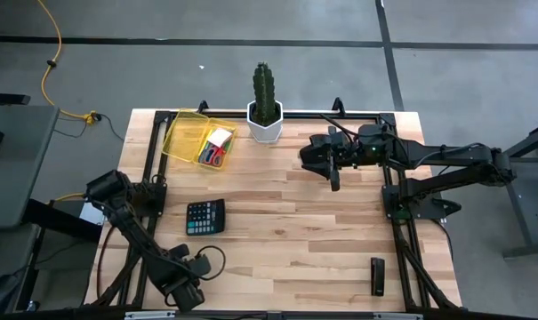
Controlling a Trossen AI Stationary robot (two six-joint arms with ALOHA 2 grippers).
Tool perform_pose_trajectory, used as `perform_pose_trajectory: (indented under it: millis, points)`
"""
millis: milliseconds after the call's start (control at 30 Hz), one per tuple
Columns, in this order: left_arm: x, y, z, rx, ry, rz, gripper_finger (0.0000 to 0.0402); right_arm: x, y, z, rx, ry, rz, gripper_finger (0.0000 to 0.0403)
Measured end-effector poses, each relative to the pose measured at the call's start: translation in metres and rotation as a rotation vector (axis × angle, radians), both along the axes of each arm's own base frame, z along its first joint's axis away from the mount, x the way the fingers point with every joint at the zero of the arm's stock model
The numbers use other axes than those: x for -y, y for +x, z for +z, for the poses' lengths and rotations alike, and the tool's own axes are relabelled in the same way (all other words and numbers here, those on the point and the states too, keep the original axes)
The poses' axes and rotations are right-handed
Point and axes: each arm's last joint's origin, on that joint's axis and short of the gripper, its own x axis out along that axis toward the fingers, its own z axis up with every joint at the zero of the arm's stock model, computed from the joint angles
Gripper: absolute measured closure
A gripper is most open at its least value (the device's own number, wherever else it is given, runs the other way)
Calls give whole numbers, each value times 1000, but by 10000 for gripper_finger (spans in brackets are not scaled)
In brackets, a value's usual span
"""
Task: Pack school essentials
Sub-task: Put the orange cap eraser into the transparent yellow supply box
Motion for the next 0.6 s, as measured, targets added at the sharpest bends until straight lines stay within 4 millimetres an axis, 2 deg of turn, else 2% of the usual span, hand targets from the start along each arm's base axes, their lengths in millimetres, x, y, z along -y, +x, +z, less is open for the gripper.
perform_pose_trajectory:
  millis: [233,333,500,600]
  points:
    - [-4,4,5,21,-14,15,391,0,0,-2,-18,3,0,197]
    - [-7,5,12,69,-3,24,398,0,-1,-3,-31,4,1,197]
    - [-14,0,48,168,-41,-64,398,0,-1,-4,-42,5,1,197]
    - [-33,2,82,319,-20,-79,400,0,-1,-4,-42,5,1,197]
